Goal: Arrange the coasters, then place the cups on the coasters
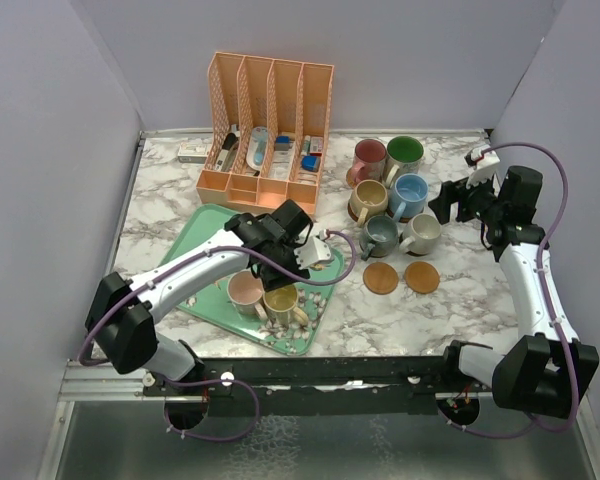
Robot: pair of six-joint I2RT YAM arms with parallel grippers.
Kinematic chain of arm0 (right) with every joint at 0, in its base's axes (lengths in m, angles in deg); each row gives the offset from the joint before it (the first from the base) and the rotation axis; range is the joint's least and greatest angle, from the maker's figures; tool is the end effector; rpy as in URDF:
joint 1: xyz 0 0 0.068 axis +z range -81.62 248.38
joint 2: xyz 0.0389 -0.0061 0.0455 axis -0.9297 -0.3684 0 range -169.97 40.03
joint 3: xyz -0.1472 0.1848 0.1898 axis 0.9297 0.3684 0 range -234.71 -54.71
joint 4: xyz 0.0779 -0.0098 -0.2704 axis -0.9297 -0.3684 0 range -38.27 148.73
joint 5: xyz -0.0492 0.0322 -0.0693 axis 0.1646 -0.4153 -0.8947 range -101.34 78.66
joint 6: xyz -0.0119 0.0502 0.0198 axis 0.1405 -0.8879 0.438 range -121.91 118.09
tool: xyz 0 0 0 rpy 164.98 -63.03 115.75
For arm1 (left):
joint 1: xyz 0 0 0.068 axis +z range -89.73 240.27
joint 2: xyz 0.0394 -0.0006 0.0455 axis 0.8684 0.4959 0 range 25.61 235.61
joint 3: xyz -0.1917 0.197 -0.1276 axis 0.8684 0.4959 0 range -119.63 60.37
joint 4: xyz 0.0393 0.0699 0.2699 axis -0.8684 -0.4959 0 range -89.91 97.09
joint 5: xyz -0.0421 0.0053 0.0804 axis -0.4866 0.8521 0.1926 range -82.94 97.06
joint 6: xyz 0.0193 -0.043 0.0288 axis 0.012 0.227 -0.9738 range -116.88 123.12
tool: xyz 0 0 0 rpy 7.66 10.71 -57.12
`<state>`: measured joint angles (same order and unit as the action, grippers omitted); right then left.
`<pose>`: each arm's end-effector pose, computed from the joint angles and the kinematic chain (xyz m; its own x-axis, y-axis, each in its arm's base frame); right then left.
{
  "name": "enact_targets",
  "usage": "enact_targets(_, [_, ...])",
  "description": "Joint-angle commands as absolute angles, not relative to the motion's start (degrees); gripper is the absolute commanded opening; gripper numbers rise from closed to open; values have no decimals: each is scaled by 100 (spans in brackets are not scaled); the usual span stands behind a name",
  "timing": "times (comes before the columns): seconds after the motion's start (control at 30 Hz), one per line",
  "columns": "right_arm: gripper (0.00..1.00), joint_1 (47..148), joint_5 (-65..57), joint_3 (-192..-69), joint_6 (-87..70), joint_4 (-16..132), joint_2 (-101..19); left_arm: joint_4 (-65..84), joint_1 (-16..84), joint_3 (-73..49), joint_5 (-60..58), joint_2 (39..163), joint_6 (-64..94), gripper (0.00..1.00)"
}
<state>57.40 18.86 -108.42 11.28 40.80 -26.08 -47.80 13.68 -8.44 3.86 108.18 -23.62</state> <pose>0.2641 -0.0319 0.3311 -0.4229 -0.1188 -0.8983 -0.3676 0.9286 0.0502 0.2015 -0.2160 0.2973 -0.2389 0.9063 -0.3486 0.9482 0.2951 0.1174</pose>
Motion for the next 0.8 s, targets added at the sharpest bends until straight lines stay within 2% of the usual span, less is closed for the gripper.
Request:
enact_targets(0.0, [78, 5711, 1762, -10771, 1161, 4260, -2565, -4673, 1394, -774, 309, 11065, -2451, 55])
enact_targets(0.43, [77, 5713, 1832, -10713, 1171, 4283, -2496, -3855, 1124, -832, 370, 11571, -2870, 44])
enact_targets(0.6, [77, 5713, 1842, -10696, 1172, 4282, -2515, -3651, 912, -1066, 339, 11775, -3127, 44])
enact_targets(0.77, [77, 5713, 1825, -10692, 1178, 4291, -2558, -3604, 824, -1267, 197, 11798, -3230, 48])
